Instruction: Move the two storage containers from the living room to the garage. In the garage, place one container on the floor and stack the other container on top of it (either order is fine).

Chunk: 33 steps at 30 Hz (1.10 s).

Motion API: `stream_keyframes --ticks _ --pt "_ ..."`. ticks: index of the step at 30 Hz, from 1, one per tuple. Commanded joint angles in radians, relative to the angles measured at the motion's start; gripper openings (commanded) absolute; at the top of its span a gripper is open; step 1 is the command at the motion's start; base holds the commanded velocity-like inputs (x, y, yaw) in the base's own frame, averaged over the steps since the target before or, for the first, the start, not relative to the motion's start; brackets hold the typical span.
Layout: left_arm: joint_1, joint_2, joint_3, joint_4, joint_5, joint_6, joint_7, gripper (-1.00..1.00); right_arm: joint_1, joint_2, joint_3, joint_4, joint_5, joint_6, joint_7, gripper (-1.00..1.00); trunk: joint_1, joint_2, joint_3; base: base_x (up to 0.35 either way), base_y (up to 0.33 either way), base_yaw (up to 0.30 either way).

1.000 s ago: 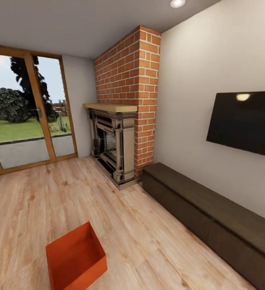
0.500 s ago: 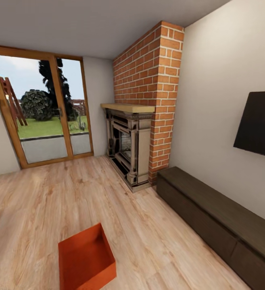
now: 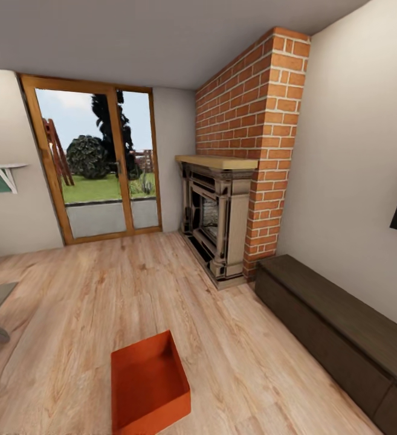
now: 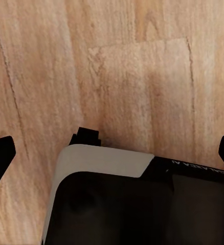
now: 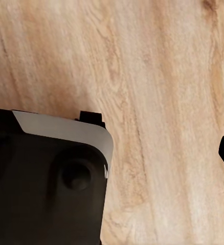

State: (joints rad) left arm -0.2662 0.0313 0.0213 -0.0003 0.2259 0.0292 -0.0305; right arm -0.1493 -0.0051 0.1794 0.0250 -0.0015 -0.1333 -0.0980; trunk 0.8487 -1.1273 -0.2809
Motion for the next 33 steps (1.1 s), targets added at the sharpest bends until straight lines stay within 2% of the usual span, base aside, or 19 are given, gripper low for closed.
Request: stream_keyframes --ticks 1,11,24,33 --pt "-0.001 0.000 0.002 0.000 0.007 0.003 -0.003 1.00 -0.001 0.000 0.006 0.003 0.000 -0.005 -0.003 1.00 0.000 -0.001 -0.001 0.000 0.000 0.112" --pt "-0.001 -0.005 0.002 0.000 0.007 0.003 -0.003 1.00 -0.001 -0.001 0.006 0.003 0.000 -0.005 -0.003 1.00 0.000 -0.001 -0.001 0.039 0.000 0.019" --pt "-0.001 -0.001 0.002 0.000 0.007 0.003 -0.003 1.00 -0.001 0.000 0.008 0.003 0.002 -0.005 -0.003 1.00 0.000 -0.001 -0.001 0.301 0.000 0.003" --pt "-0.001 -0.001 0.002 0.000 0.007 0.003 -0.003 1.00 -0.001 -0.001 0.008 0.003 0.002 -0.004 -0.003 1.00 0.000 -0.001 -0.001 0.317 0.000 0.217"
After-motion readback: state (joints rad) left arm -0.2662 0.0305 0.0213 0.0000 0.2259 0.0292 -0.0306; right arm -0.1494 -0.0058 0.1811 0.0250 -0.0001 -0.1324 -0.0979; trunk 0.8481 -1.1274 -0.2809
